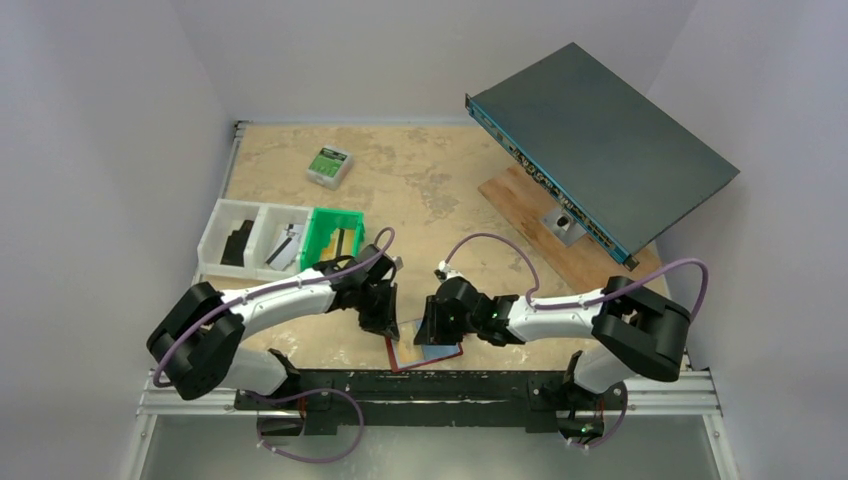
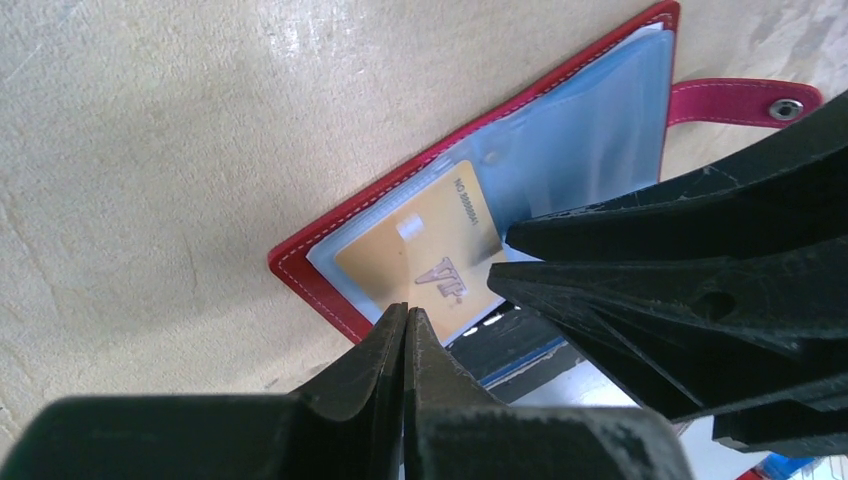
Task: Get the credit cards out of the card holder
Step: Remove the credit card from the card holder.
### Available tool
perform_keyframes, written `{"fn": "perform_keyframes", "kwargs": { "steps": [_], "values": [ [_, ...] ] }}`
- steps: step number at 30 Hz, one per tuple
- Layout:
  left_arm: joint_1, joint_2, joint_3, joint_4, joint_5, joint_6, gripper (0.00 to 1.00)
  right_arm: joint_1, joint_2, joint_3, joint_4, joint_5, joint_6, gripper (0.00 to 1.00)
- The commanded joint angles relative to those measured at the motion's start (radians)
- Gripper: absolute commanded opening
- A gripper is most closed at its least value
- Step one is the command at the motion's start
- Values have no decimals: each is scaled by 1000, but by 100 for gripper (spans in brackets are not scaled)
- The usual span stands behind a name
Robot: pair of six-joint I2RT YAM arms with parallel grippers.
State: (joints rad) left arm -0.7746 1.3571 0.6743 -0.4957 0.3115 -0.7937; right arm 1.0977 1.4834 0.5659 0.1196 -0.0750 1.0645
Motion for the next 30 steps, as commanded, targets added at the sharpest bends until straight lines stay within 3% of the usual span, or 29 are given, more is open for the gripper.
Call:
{"fn": "perform_keyframes", "kwargs": {
  "steps": [1,21,30],
  "values": [
    [-13,31,-5,27,-21,-12,0,-6,18,-4,38,-17,8,25],
    [-29,83,4,7,-51,-7,0,-35,64,-57,126,-68,26,28],
    [-52,148,16,50,-38,-26,0,-71,105,-122,247,-143,55,28]
  ]
}}
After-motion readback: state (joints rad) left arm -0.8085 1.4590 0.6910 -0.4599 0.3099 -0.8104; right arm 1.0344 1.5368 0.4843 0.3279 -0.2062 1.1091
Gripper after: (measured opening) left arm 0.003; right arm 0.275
